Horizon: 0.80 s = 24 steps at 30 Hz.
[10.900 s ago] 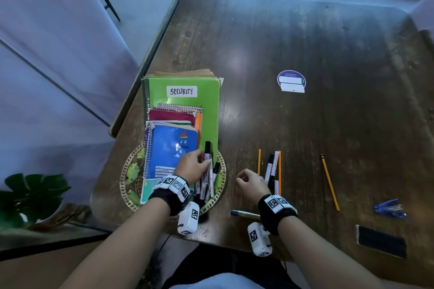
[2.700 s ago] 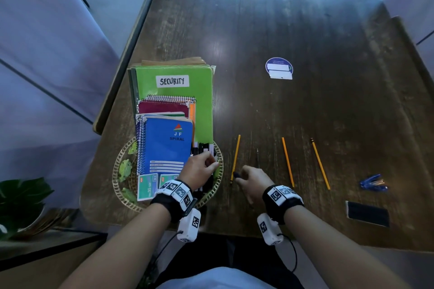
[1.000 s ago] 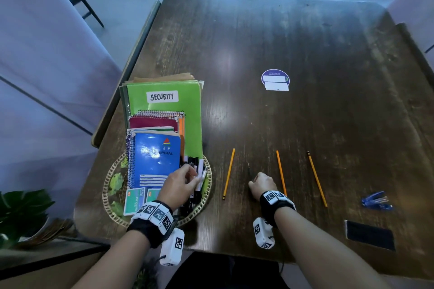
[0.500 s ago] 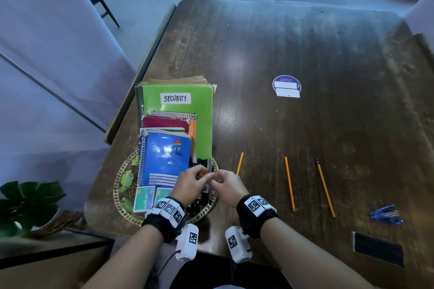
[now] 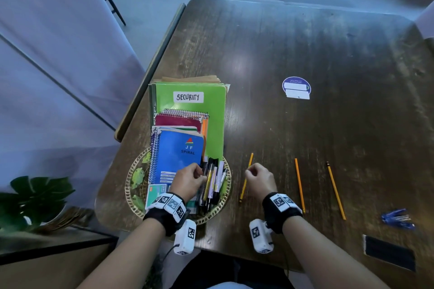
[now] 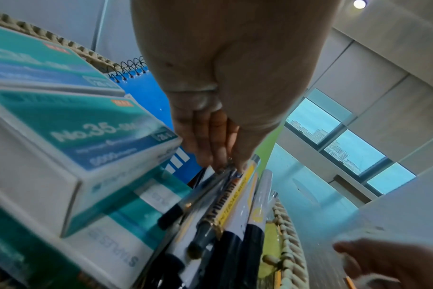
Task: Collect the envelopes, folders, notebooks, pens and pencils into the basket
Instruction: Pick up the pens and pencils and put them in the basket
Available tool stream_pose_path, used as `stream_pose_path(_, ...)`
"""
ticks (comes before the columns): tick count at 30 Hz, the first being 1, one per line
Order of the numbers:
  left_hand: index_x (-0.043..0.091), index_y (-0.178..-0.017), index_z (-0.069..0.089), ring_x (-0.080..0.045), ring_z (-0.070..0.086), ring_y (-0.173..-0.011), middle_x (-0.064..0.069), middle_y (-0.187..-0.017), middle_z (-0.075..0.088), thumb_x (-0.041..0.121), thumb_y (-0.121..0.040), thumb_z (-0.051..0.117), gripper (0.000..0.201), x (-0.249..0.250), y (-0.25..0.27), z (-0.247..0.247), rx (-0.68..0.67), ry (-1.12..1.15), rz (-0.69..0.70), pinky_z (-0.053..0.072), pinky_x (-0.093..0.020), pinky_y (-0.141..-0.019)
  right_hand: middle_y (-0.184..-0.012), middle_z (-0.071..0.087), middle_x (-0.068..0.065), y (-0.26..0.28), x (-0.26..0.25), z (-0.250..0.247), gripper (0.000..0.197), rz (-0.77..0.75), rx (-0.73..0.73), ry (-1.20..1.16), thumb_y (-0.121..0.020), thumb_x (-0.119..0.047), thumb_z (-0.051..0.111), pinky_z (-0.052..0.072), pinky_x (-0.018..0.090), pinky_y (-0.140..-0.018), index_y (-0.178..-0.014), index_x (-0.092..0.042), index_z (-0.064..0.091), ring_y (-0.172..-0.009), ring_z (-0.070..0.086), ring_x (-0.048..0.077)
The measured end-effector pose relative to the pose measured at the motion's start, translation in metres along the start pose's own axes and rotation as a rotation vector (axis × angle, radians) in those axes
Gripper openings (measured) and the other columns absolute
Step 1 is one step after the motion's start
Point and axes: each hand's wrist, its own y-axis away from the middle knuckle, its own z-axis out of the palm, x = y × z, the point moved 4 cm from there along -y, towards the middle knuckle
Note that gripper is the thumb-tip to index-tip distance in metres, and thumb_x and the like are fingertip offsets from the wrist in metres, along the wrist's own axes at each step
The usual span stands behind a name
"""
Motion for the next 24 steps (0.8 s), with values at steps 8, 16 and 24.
stream_pose_path(8, 0.021, -0.083, 0.060, -0.019, 0.061, -0.079, 0.004, -0.080, 0.064, 0.038, -0.092, 0.065, 0.020, -0.008, -0.004, 0.008, 0.010, -0.078, -0.067, 0.052, -0.033, -0.072, -0.110, 0.062, 0.010, -0.027, 0.084, -0.061, 0.005, 0.256, 0.162, 0.174, -0.090, -0.021, 0.059, 0.045, 0.035, -0.082, -0.093, -0.017, 0.058, -0.097, 0.058, 0.028)
stream_pose_path(16, 0.022, -0.082, 0.056, -0.017, 0.059, -0.076, 0.004, -0.078, 0.062, 0.039, -0.094, 0.059, 0.022, 0.001, -0.003, 0.008, 0.062, -0.072, -0.030, 0.051, -0.035, -0.069, -0.136, 0.041, 0.017, -0.031, 0.121, -0.069, 0.052, 0.440, 0.124, 0.306, -0.091, -0.021, 0.063, 0.053, 0.040, -0.079, -0.135, -0.010, 0.038, -0.107, 0.057, 0.034)
stream_pose_path(24, 0.018, -0.082, 0.057, -0.017, 0.056, -0.078, 0.004, -0.082, 0.058, 0.032, -0.093, 0.061, 0.018, 0.016, -0.003, 0.011, 0.111, -0.041, 0.055, 0.047, -0.034, -0.069, -0.125, 0.055, 0.016, -0.034, 0.122, -0.063, 0.033, 0.454, 0.073, 0.329, -0.095, -0.013, 0.054, 0.050, 0.038, -0.078, -0.126, -0.005, 0.048, -0.105, 0.060, 0.032)
